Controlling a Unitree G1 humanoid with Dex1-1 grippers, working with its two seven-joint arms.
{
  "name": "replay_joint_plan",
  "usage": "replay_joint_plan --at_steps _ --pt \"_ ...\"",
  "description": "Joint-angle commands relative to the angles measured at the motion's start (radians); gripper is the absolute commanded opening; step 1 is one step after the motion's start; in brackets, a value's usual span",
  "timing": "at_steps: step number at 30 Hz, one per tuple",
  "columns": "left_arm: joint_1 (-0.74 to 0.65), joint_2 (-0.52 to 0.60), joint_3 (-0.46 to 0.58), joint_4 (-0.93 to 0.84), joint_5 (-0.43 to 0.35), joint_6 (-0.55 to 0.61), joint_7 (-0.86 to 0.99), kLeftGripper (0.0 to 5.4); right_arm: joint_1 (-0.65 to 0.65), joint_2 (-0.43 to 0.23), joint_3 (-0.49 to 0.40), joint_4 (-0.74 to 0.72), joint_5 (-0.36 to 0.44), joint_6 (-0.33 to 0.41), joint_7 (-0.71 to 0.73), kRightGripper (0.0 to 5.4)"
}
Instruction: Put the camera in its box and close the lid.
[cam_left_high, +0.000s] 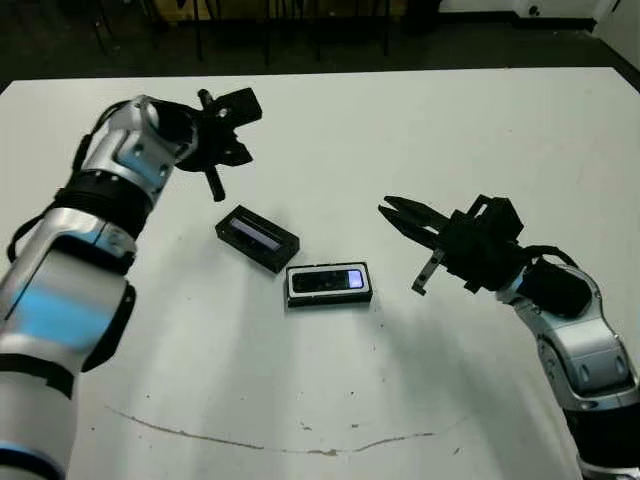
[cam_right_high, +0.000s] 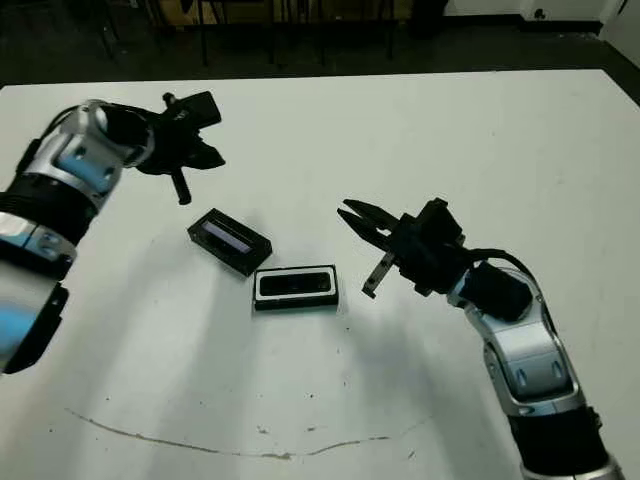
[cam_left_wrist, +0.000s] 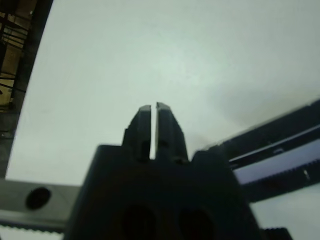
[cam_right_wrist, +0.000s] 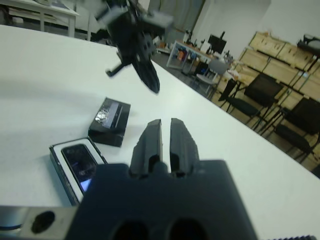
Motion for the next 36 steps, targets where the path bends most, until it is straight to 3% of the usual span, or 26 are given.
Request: replay_joint_plan --at_steps 1,8,15,23,27,36 --pt "0.001 -0.017 0.002 0.031 0.026 0.000 0.011 0.00 0.019 0.007 0.008 0.010 0.010 0.001 0.005 0.02" --pt "-0.033 -0.024 -0.069 0.089 0.112 -0.062 -0.105 0.00 0.047 0.000 0.009 -0.037 0.007 0.033 -0.010 0.02" --pt "-0.062 -0.024 -0.119 0.115 0.168 -0.069 -0.289 0.00 0.059 0.008 0.013 -0.023 0.003 0.006 -0.008 0.02" --pt "-0.049 -0.033 -0.112 0.109 0.180 0.113 -0.366 0.00 0.059 0.013 0.018 0.006 -0.011 -0.023 -0.012 0.02" --pt "-0.039 -0.038 -0.110 0.092 0.182 0.164 -0.358 0.00 0.058 0.019 0.018 0.026 -0.008 -0.051 -0.006 0.02" --pt "-0.013 -0.022 -0.146 0.011 0.211 0.227 -0.385 0.00 0.073 0.021 0.011 0.021 0.003 -0.032 -0.010 0.02"
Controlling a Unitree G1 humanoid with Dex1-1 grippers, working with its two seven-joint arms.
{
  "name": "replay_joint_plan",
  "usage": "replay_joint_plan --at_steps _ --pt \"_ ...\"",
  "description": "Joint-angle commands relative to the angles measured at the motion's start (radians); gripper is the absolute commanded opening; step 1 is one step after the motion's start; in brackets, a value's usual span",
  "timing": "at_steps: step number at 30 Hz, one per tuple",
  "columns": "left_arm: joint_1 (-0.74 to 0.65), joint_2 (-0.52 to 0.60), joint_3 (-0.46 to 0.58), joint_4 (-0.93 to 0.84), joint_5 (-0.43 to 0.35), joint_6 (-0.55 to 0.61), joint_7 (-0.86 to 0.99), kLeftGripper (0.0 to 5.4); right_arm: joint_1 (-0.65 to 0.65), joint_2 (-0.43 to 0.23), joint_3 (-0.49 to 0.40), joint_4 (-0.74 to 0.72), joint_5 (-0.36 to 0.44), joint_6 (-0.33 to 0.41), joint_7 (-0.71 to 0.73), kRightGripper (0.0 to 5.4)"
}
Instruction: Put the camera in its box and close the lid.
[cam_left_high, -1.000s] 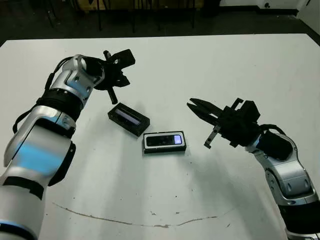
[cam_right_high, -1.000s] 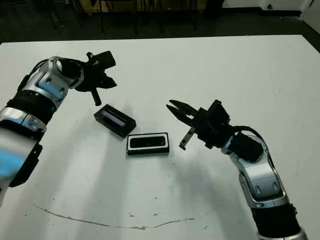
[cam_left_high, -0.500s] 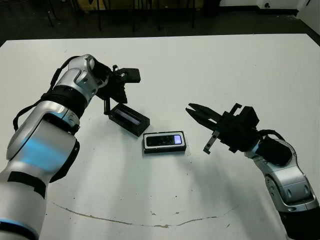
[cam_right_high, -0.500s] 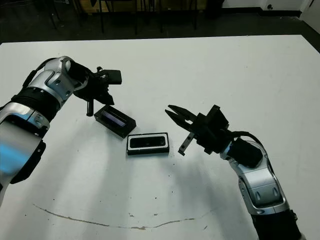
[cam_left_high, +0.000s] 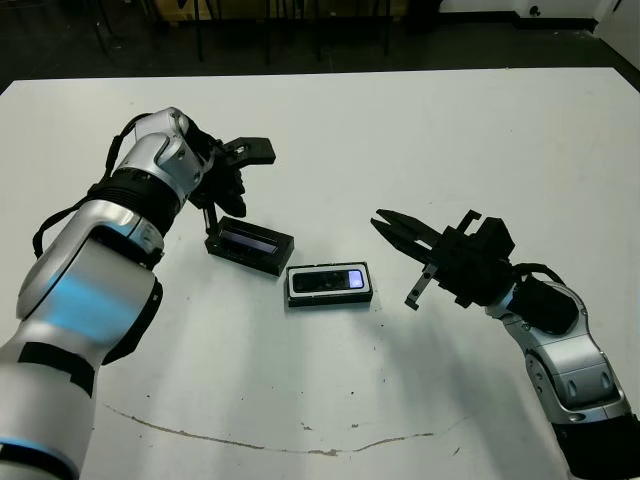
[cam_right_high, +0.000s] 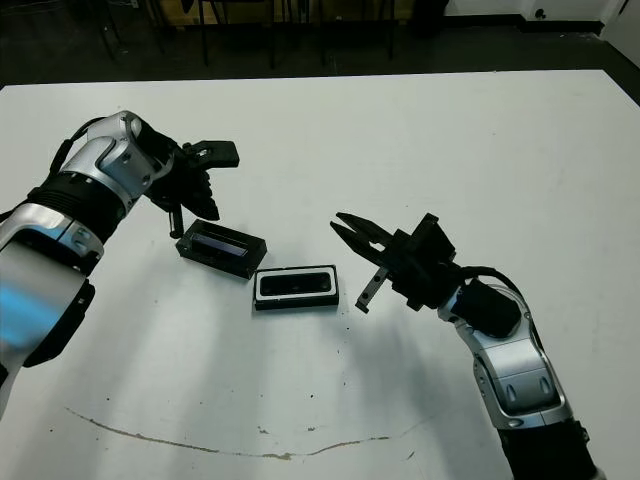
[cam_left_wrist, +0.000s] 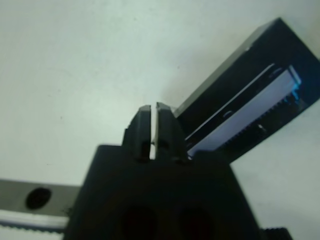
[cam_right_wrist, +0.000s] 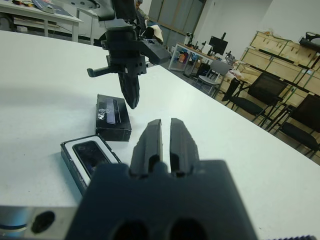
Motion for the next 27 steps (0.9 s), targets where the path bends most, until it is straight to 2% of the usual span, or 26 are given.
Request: replay_joint_plan --at_steps 1,3,6,8,10,14,20,27 --pt "0.017 0.011 -0.024 0.002 0.021 0.056 -0.044 0.00 0.019 -0.002 -0.004 0.012 0.007 0.009 -0.002 0.02" --pt "0.009 0.018 -0.044 -0.005 0.033 0.086 -0.085 0.00 0.020 0.005 -0.005 0.025 0.013 -0.009 0.002 0.02" --pt "0.029 0.055 -0.084 -0.100 0.060 0.091 -0.146 0.00 0.019 0.001 -0.001 0.018 0.002 0.003 -0.003 0.02" --pt "0.065 0.092 -0.092 -0.194 0.056 0.076 -0.184 0.00 0.016 0.002 0.001 0.023 0.004 0.002 0.000 0.02" --pt "0.120 0.144 -0.093 -0.315 0.041 -0.003 -0.208 0.00 0.013 0.006 0.002 0.029 0.005 -0.006 0.001 0.02" --pt "0.219 0.218 -0.087 -0.500 0.009 -0.027 -0.278 0.00 0.009 0.009 0.004 0.032 0.001 -0.012 0.000 0.02" --pt "0.306 0.262 -0.094 -0.596 -0.026 0.019 -0.356 0.00 0.006 0.009 0.001 0.033 0.015 0.005 0.004 0.02" --pt "0.368 0.303 -0.106 -0.706 -0.037 0.062 -0.380 0.00 0.001 0.011 -0.005 0.051 0.025 -0.012 0.011 0.02"
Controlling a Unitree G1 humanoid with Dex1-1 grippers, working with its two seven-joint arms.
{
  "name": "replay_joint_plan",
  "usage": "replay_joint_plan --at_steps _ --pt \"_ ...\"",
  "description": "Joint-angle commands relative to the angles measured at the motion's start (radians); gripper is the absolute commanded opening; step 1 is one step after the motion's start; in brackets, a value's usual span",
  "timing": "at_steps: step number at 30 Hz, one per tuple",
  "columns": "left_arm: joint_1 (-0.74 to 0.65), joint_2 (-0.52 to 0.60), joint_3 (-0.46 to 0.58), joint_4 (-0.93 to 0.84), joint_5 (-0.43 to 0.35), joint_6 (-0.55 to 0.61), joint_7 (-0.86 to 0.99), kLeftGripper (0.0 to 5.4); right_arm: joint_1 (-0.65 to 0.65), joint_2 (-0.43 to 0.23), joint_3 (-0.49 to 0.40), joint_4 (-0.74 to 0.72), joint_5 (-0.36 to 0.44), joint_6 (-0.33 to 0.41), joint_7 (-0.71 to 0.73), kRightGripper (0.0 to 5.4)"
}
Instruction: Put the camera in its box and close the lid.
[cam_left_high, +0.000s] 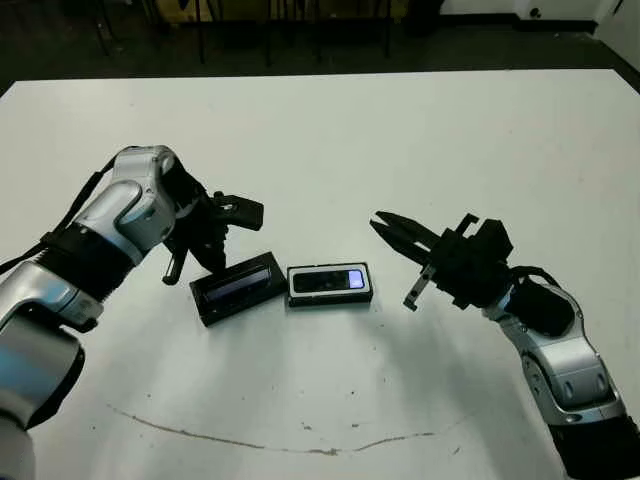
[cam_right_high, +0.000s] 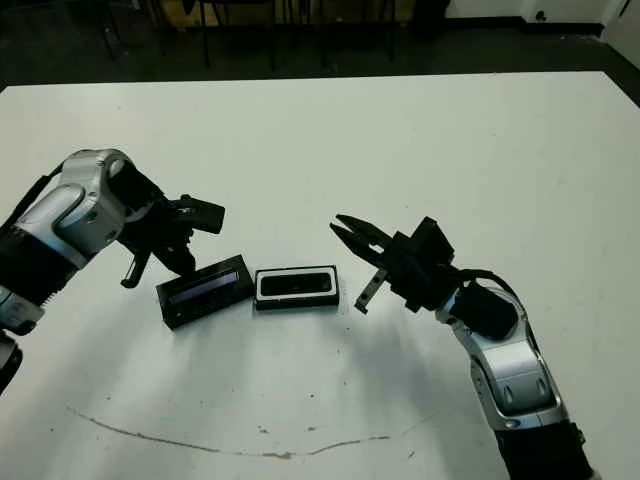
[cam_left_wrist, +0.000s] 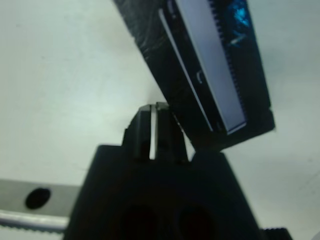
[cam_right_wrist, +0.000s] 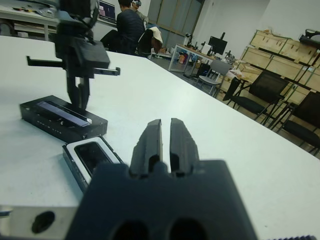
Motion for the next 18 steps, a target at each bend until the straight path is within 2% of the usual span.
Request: replay_joint_plan --at_steps 1,5,9,18 --pt "0.067 0.021 -0.030 -0.018 -0.016 0.036 -0.019 0.00 0.000 -0.002 -0.005 0.019 0.007 -0.007 0.007 0.02" --pt "0.099 0.037 -0.027 -0.037 -0.040 0.069 -0.020 0.00 -0.001 -0.002 -0.005 0.022 0.011 -0.007 0.009 0.02" --pt "0.108 0.052 -0.033 -0.039 -0.031 0.074 -0.005 0.00 0.002 -0.003 -0.003 0.013 0.004 -0.008 0.002 0.02" --pt "0.115 0.113 0.002 0.030 0.008 -0.038 0.119 0.00 0.015 -0.002 -0.008 0.021 0.009 -0.025 -0.002 0.02"
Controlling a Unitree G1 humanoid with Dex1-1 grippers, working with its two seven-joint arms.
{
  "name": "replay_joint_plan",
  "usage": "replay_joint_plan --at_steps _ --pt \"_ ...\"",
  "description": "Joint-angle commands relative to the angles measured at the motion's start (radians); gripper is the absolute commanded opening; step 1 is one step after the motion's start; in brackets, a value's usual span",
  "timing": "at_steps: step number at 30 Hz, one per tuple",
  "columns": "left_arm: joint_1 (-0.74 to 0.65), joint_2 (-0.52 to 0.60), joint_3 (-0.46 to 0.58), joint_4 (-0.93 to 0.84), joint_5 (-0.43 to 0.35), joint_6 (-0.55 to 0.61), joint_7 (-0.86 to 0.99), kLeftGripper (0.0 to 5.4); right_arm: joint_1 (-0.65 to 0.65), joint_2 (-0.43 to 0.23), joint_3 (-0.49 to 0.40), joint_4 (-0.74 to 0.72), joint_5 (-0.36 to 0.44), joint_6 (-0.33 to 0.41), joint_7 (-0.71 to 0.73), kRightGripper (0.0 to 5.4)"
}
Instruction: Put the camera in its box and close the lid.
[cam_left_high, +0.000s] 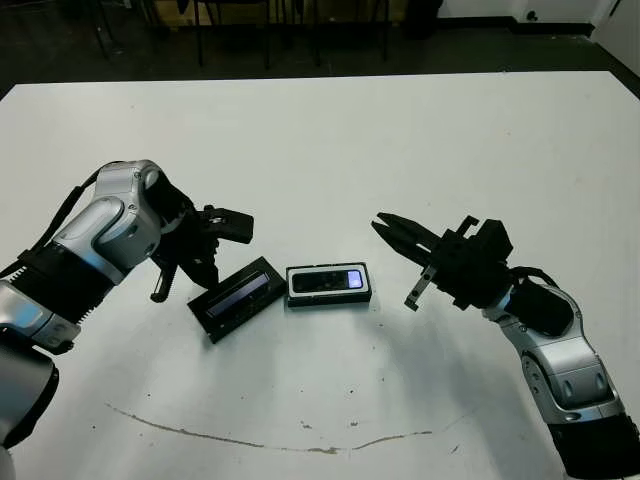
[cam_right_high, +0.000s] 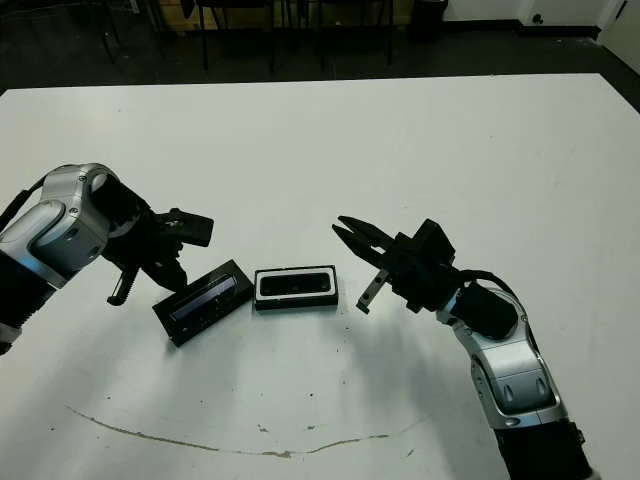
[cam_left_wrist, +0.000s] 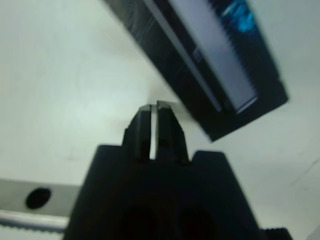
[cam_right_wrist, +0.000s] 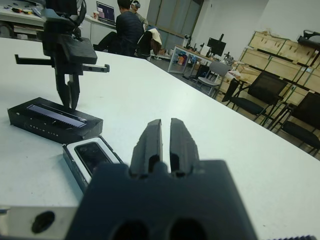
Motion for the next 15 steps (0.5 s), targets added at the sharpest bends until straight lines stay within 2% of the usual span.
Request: replay_joint_plan --at_steps 1,5,8,12,15 --pt "0.067 0.049 0.005 0.055 0.034 -0.067 0.085 0.00 0.019 -0.004 -0.008 0.001 0.001 0.007 -0.004 0.02" --pt "0.107 0.116 0.088 0.012 0.047 -0.120 0.213 0.00 0.026 0.001 -0.012 0.019 0.010 -0.028 0.006 0.02" --pt "0.202 0.163 0.224 -0.125 0.003 -0.092 0.320 0.00 0.033 -0.004 -0.016 0.014 0.013 -0.027 0.005 0.02" --pt "0.363 0.197 0.454 -0.341 -0.124 -0.080 0.411 0.00 0.039 -0.007 -0.019 0.008 0.019 -0.021 0.004 0.02" --pt "0.489 0.179 0.615 -0.467 -0.235 -0.096 0.478 0.00 0.042 -0.005 -0.020 0.011 0.018 -0.022 0.004 0.02"
